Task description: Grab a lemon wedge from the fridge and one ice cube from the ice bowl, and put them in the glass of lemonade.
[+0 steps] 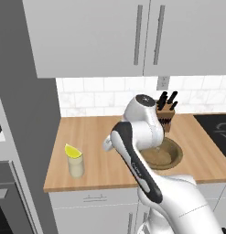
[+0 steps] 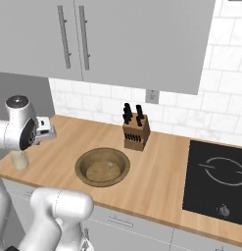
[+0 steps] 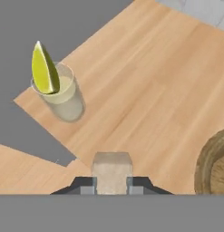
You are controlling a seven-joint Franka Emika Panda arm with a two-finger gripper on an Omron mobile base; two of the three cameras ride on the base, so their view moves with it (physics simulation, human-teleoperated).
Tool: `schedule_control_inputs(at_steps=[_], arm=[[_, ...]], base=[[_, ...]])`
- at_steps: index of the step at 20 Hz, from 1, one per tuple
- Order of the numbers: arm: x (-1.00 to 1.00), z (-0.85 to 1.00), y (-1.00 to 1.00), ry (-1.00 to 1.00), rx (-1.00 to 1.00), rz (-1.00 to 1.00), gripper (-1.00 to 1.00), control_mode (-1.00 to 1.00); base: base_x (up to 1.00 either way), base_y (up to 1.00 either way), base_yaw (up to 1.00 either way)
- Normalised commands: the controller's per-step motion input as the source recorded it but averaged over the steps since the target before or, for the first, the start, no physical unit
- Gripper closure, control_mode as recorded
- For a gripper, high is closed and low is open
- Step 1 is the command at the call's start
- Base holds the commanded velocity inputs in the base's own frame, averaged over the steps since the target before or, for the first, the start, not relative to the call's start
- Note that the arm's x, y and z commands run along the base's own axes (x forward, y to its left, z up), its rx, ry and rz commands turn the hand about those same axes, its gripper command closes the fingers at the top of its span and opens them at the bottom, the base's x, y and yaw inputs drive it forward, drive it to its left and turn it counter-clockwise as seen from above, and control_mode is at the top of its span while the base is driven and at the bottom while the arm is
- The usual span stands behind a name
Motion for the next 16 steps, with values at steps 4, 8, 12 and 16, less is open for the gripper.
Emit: schedule_control_inputs(at_steps=[4,8,12,16], arm=[[0.13,0.12,0.64,-0.01,0.0,0.15,1.0,-1.0],[0.34,0.0,0.55,0.0,-0.03,0.13,1.0,-1.0],[0.1,0.0,0.54,0.0,-0.02,0.14,1.0,-1.0],[0.0,0.0,0.36,-0.01,0.0,0.15,1.0,-1.0]], base=[[0.0,0.0,0.0],[0.0,0.0,0.0],[0.0,0.0,0.0],[0.0,0.0,0.0]])
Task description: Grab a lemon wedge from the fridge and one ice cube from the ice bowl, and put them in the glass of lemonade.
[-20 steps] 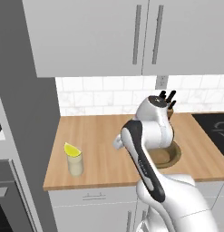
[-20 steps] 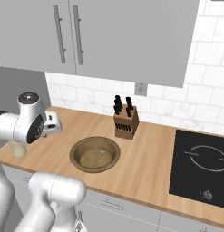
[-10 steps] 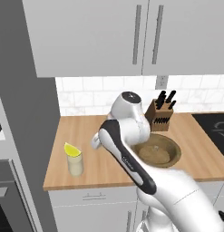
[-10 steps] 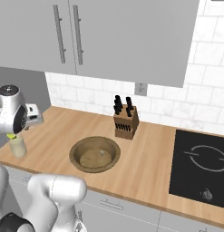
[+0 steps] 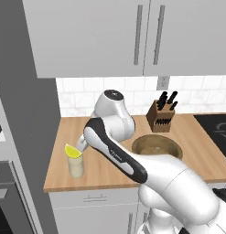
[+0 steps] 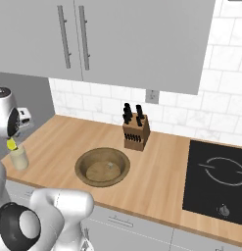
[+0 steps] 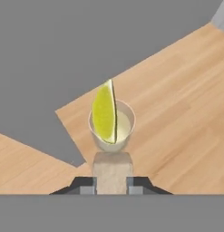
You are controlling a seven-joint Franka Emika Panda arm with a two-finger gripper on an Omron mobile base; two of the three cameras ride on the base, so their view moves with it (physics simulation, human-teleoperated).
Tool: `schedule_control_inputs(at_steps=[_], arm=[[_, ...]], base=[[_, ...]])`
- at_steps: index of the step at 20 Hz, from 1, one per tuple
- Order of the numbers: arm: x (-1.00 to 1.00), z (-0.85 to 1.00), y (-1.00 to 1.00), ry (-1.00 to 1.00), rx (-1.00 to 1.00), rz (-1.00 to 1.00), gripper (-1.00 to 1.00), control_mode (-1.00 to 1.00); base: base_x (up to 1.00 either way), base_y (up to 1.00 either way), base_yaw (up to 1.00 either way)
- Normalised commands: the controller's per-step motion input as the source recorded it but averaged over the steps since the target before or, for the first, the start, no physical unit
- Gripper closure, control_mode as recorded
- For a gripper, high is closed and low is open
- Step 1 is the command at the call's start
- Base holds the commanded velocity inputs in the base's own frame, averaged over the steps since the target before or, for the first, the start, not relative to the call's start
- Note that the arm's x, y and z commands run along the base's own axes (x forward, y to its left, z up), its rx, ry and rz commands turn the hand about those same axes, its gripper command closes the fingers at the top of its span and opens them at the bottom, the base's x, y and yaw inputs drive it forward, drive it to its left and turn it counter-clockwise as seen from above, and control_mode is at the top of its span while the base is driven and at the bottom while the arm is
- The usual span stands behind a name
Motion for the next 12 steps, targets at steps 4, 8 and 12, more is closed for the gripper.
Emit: schedule_control_inputs(at_steps=[4,8,12], arm=[[0.01,0.0,0.04,-0.02,0.0,0.08,1.0,-1.0],[0.31,-0.07,0.07,0.0,0.0,0.0,1.0,-1.0],[0.17,-0.04,0.15,0.0,0.0,0.0,1.0,-1.0]], base=[[0.0,0.0,0.0],[0.0,0.0,0.0],[0.0,0.0,0.0]])
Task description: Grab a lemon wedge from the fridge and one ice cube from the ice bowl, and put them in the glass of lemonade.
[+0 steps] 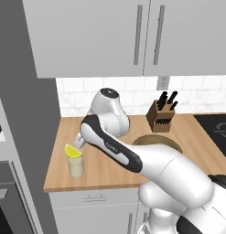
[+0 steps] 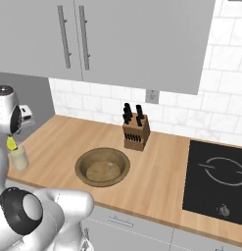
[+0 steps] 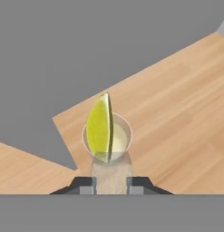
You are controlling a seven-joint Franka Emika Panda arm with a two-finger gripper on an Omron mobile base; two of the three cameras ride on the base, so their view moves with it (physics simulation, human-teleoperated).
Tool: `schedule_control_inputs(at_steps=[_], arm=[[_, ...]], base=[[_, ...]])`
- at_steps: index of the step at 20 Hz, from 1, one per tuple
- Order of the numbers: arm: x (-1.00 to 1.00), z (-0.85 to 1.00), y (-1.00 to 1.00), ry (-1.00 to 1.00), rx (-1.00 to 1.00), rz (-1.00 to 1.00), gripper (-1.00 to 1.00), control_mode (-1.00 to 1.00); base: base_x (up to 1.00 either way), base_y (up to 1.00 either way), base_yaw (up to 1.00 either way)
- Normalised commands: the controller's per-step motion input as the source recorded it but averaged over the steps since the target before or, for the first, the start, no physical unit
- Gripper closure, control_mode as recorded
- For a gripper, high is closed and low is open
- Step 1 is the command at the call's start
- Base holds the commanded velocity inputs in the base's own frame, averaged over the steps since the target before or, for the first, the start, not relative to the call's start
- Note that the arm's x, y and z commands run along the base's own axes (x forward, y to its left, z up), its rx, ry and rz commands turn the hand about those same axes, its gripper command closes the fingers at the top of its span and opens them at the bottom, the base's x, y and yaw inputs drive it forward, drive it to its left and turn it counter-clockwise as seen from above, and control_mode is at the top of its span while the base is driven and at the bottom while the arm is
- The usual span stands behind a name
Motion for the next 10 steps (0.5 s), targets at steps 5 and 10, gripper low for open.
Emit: schedule_control_inputs(at_steps=[5,10], arm=[[0.09,-0.08,0.27,0.0,0.0,0.0,1.0,-1.0],[0.0,-0.02,0.03,0.0,0.0,0.0,1.0,-1.0]], base=[[0.0,0.0,0.0],[0.0,0.0,0.0]])
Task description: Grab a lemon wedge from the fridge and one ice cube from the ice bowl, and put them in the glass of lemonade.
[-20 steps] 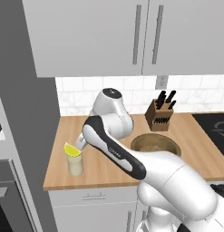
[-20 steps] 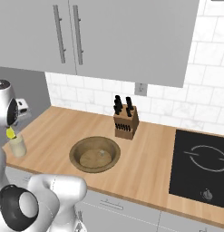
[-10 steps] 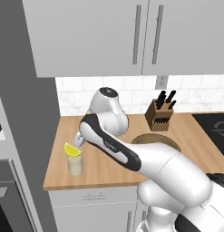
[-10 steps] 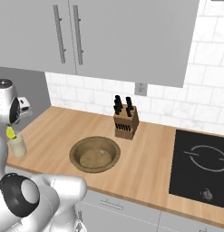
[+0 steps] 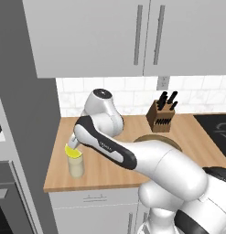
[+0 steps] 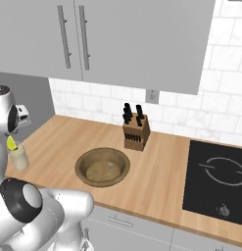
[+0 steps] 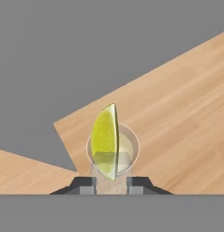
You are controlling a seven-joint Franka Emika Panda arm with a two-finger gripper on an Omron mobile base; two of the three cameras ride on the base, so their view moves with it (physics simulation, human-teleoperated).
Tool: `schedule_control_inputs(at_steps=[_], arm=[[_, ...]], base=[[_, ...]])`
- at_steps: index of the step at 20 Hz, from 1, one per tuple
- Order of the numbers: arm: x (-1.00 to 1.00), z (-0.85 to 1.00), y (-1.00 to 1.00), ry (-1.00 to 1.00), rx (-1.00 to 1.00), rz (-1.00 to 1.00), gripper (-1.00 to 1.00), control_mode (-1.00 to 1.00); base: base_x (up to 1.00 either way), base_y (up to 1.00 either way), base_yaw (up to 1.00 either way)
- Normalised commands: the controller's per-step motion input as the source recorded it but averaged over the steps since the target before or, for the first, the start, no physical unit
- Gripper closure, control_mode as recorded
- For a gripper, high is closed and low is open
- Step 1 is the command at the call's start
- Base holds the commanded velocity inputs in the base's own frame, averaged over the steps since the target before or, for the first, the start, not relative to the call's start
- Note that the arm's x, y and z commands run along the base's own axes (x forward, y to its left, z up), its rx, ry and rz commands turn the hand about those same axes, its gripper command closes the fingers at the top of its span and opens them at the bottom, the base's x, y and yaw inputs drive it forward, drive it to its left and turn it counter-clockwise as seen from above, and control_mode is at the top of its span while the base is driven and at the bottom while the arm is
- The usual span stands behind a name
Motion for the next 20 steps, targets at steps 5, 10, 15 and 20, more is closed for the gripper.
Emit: schedule_control_inputs(at_steps=[5,10,15,20], arm=[[0.01,-0.02,0.0,0.0,0.0,0.0,1.0,-1.0],[0.0,0.0,0.0,0.0,0.0,0.0,1.0,-1.0],[0.0,0.0,0.0,0.0,0.0,0.0,1.0,-1.0],[0.0,0.0,0.0,0.0,0.0,0.0,1.0,-1.0]], base=[[0.0,0.0,0.0],[0.0,0.0,0.0],[0.0,0.0,0.0],[0.0,0.0,0.0]])
